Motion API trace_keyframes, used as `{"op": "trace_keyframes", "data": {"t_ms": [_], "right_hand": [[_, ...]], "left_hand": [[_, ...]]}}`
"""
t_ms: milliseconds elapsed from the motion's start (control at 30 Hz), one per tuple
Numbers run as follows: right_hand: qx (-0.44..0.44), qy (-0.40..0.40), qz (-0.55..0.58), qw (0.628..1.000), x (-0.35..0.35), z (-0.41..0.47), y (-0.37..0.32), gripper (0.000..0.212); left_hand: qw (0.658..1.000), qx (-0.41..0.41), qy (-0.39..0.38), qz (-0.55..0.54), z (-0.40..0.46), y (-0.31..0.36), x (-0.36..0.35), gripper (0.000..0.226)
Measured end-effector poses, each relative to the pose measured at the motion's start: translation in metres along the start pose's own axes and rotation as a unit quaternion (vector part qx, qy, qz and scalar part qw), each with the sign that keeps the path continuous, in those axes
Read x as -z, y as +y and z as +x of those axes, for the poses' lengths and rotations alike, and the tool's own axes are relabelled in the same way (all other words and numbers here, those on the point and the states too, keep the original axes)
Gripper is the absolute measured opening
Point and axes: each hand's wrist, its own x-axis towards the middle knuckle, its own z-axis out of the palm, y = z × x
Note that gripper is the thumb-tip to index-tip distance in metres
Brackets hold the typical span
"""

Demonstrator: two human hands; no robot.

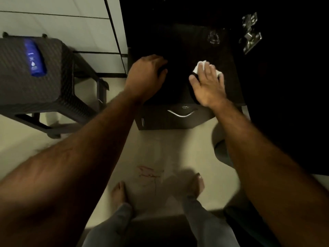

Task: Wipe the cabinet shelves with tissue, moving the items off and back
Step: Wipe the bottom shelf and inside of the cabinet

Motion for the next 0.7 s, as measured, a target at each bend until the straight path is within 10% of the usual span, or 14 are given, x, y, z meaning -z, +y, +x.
{"op": "trace_keyframes", "data": {"t_ms": [533, 700], "right_hand": [[0.052, -0.003, -0.019, 0.998, -0.013, -0.069, 0.042, 0.069], [-0.051, -0.024, 0.004, 0.998, 0.0, -0.048, 0.077, 0.074]], "left_hand": [[0.999, 0.051, 0.01, -0.011, -0.024, 0.039, -0.018, 0.039], [0.999, 0.044, 0.01, -0.009, -0.024, 0.046, -0.037, 0.039]]}}
